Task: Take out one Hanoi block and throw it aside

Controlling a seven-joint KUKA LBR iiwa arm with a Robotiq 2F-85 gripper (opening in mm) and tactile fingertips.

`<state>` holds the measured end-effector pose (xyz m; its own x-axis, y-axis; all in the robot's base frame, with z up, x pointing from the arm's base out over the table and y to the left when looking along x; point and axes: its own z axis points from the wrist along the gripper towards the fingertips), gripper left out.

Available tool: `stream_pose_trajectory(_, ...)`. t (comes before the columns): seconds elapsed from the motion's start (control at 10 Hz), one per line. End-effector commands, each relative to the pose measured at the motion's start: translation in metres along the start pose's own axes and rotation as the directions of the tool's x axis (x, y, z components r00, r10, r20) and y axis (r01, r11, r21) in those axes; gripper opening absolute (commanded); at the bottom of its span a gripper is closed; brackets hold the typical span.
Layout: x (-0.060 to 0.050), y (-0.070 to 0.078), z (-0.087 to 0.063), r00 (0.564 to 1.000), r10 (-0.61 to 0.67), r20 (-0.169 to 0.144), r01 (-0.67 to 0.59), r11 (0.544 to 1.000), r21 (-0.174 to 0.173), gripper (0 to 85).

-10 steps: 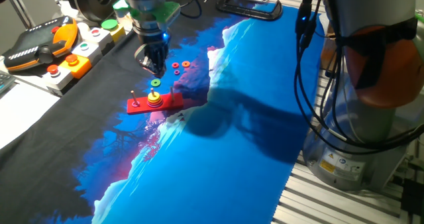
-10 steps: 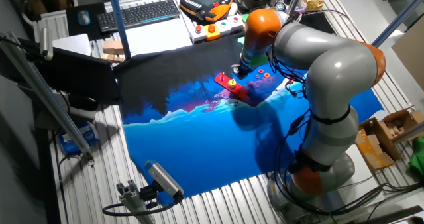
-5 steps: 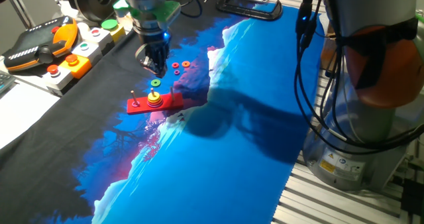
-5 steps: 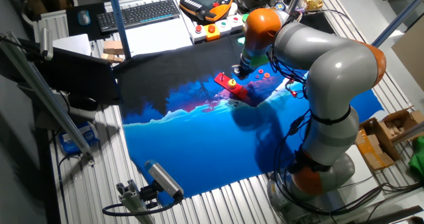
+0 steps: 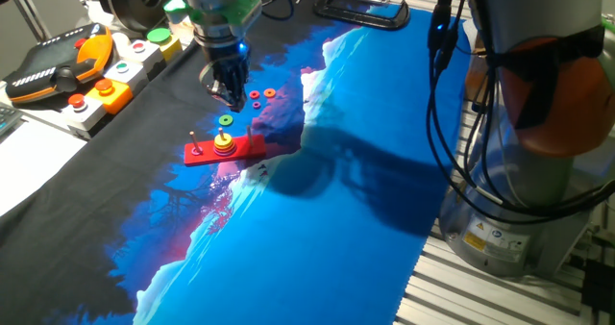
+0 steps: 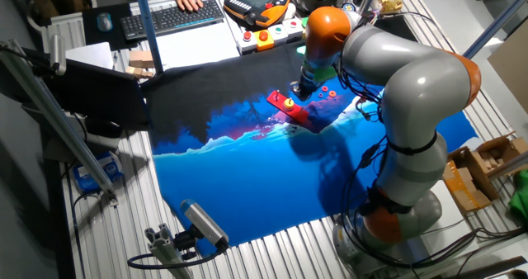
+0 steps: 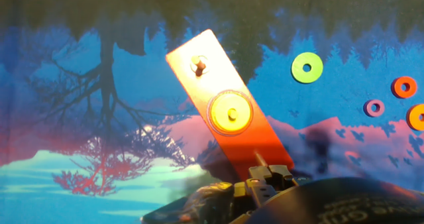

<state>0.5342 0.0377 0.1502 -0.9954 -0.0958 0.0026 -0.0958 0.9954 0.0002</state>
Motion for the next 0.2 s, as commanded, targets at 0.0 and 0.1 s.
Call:
stream_pose_trajectory(0.0, 0.0006, -0.0004, -0.0002, 1.0, -0.001, 0.0, 0.001, 1.0, 0.001, 0.7)
stream_pose_trajectory(0.1, 0.0002, -0.0008, 0.0001, 1.0, -0.001, -0.002, 0.001, 1.0, 0.003, 0.7)
